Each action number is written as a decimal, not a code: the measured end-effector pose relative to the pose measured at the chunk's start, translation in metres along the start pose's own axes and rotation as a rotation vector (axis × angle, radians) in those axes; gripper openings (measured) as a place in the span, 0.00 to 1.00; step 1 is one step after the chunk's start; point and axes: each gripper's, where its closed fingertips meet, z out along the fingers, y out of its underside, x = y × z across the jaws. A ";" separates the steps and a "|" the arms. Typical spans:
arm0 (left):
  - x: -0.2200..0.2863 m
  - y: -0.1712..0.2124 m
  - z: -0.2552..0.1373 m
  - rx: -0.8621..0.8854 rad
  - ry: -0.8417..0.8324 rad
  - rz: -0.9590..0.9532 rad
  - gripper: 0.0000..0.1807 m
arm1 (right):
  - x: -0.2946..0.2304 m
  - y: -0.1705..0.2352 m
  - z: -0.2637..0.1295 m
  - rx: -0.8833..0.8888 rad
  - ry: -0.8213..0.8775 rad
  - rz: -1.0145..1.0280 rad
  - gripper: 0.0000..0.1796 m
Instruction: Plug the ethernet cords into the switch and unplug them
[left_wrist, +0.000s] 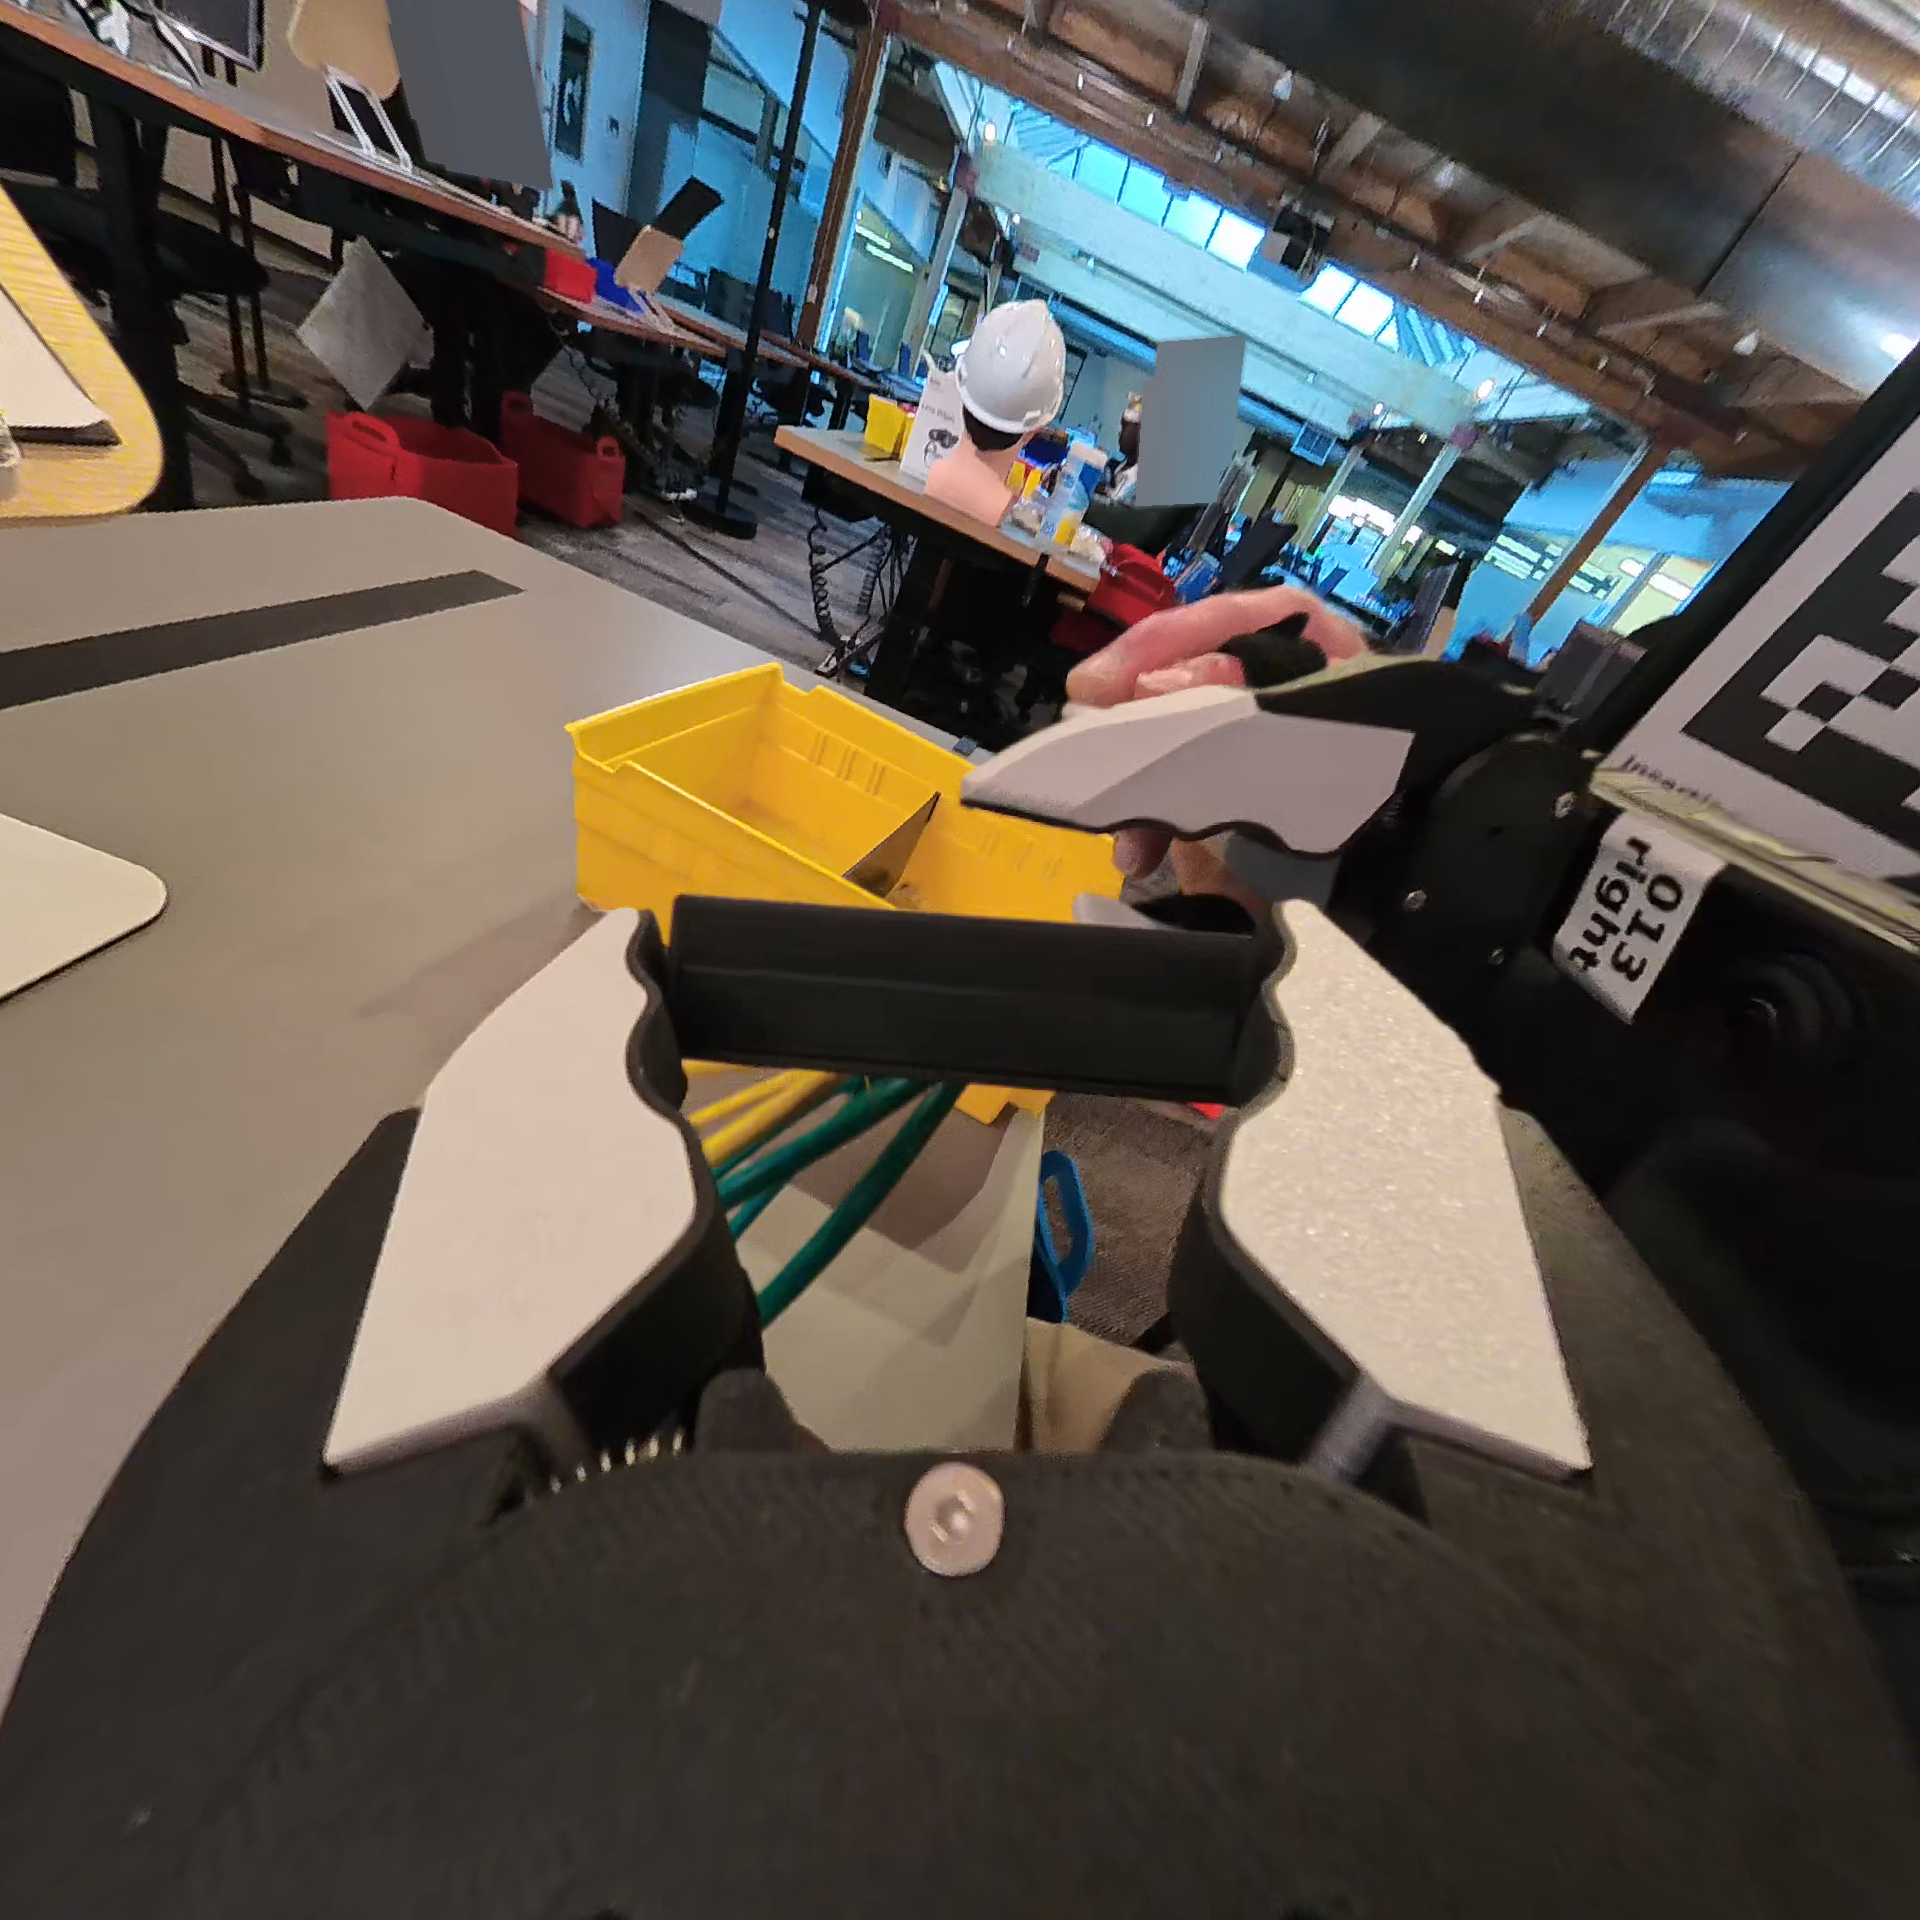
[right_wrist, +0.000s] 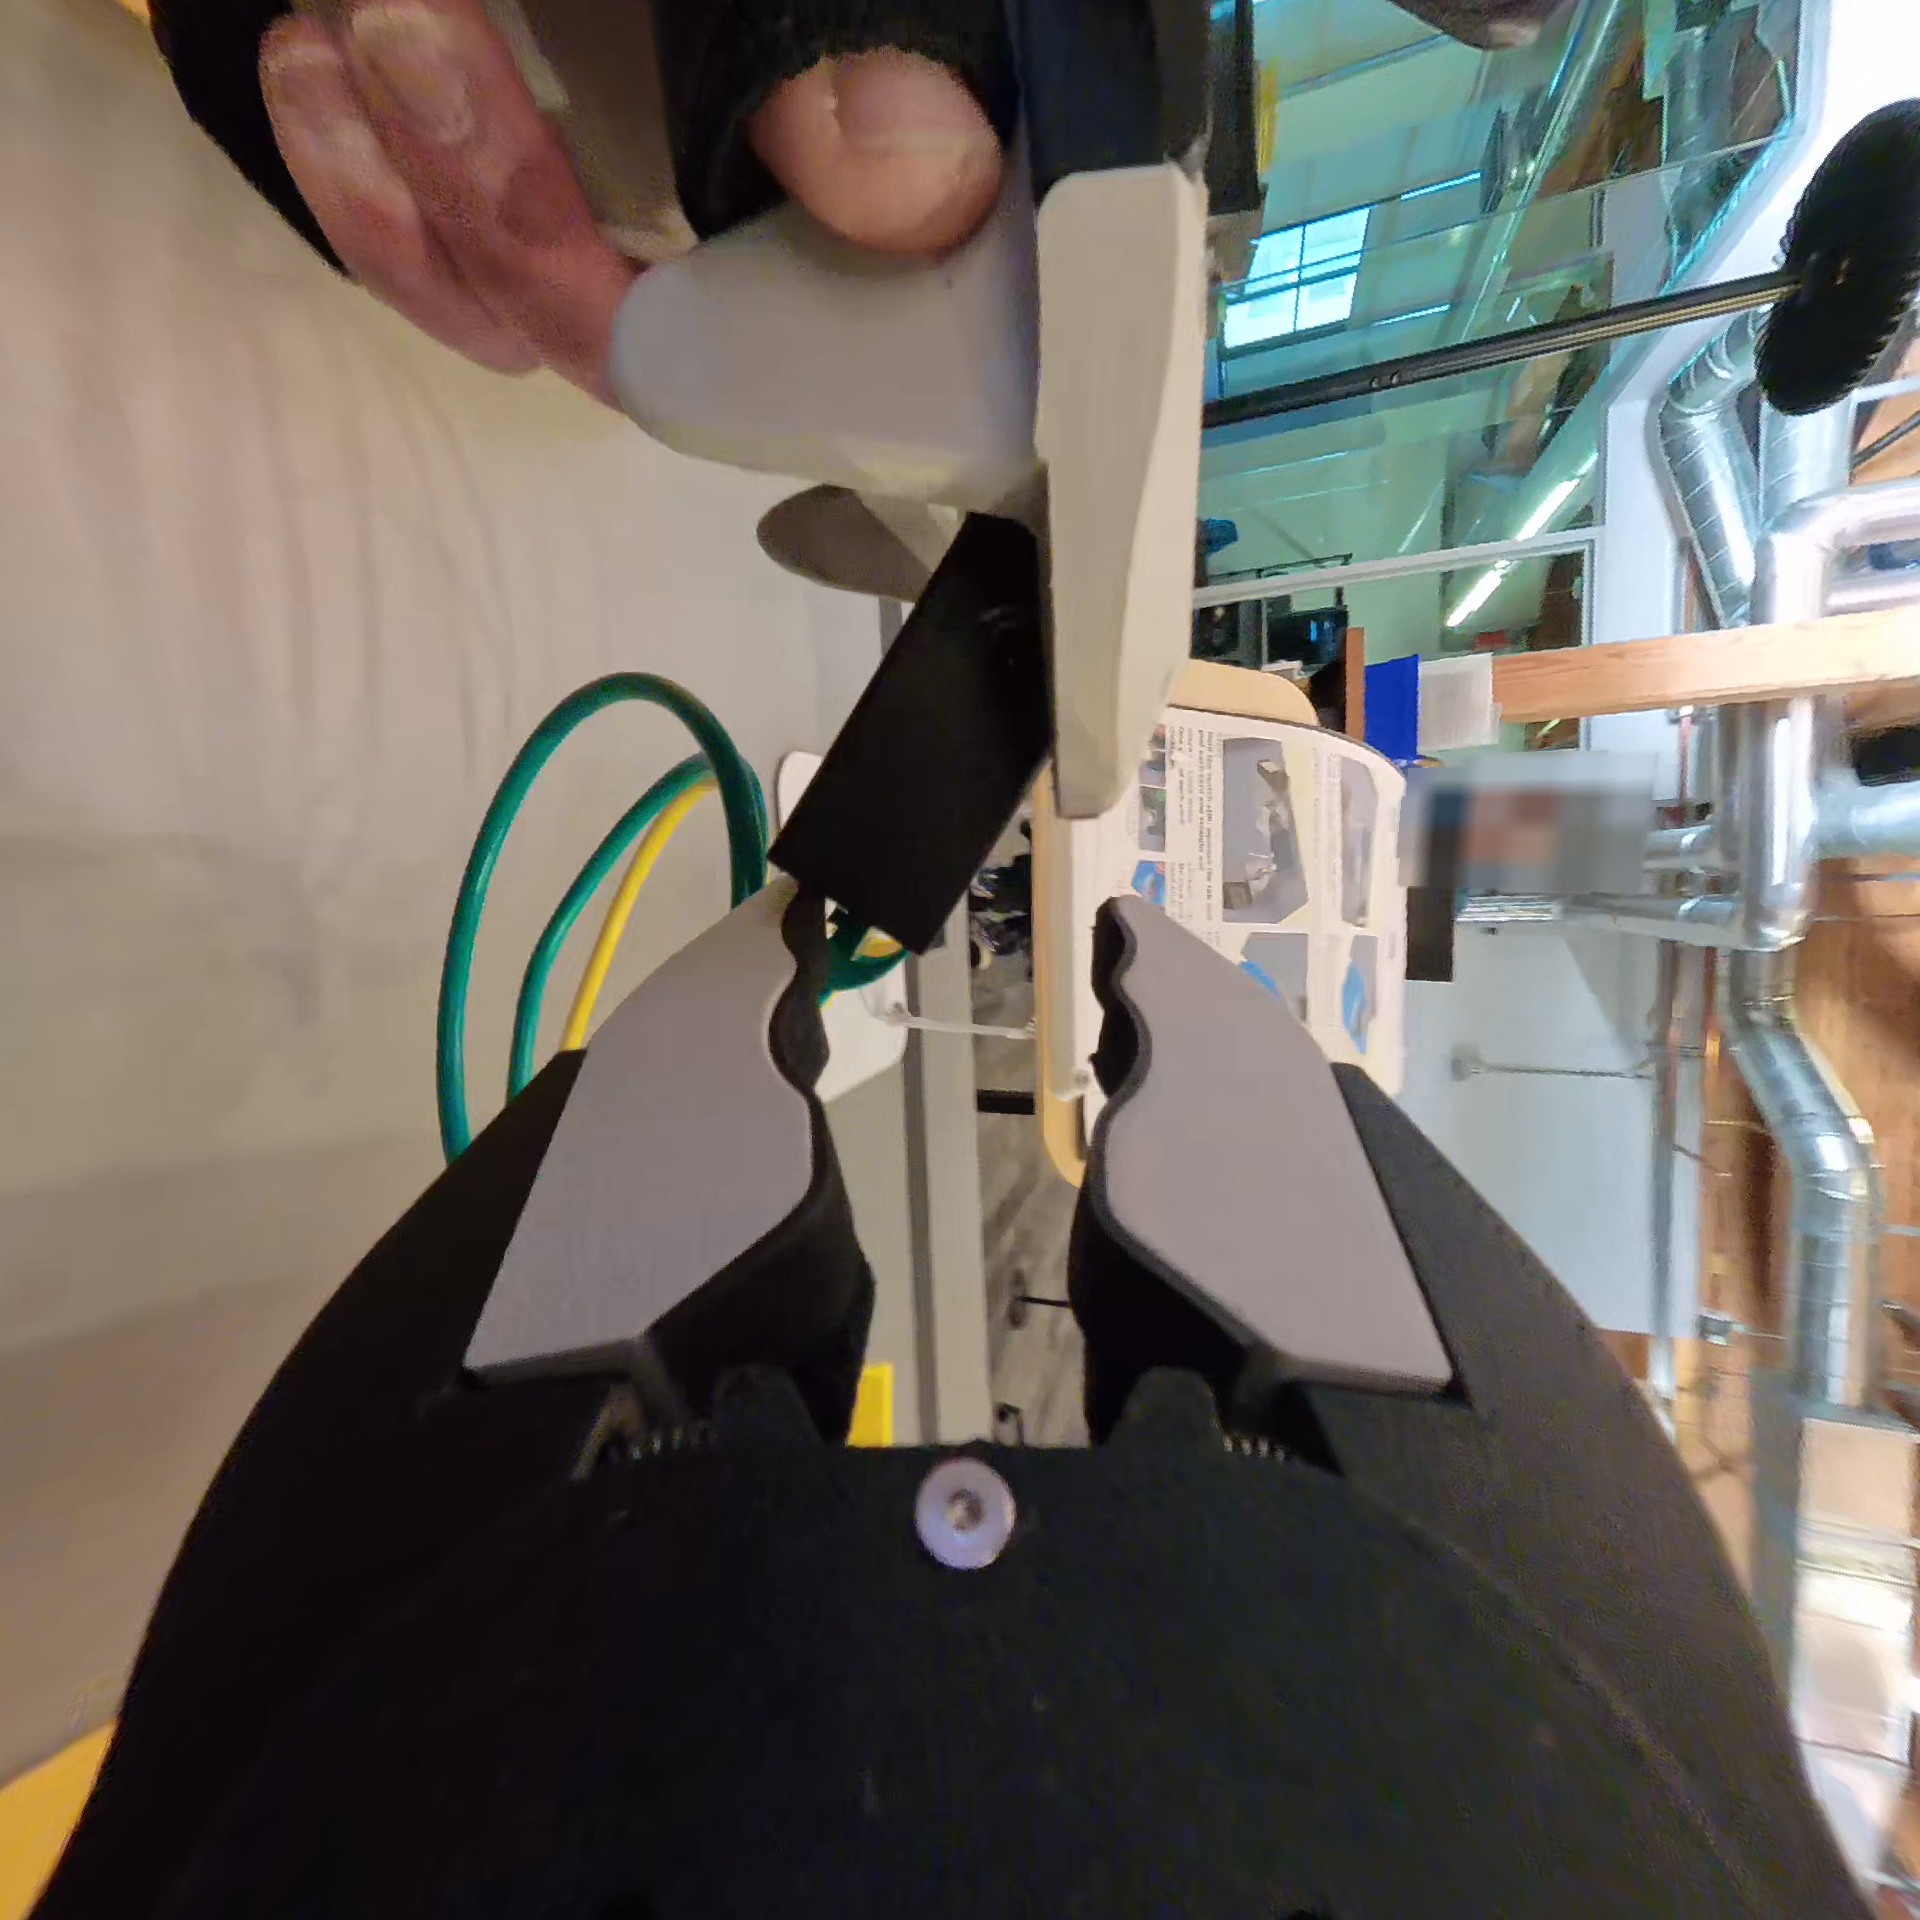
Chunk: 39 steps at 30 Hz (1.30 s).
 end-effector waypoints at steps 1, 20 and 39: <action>0.000 0.000 0.000 0.007 0.006 -0.015 0.58 | -0.002 -0.001 0.000 0.010 -0.010 0.029 0.27; -0.011 0.004 0.003 0.049 -0.016 -0.131 0.57 | -0.043 -0.002 0.001 0.054 -0.086 0.339 0.25; -0.014 -0.010 -0.002 0.135 -0.055 -0.171 0.56 | -0.064 0.004 0.023 0.044 -0.197 0.573 0.14</action>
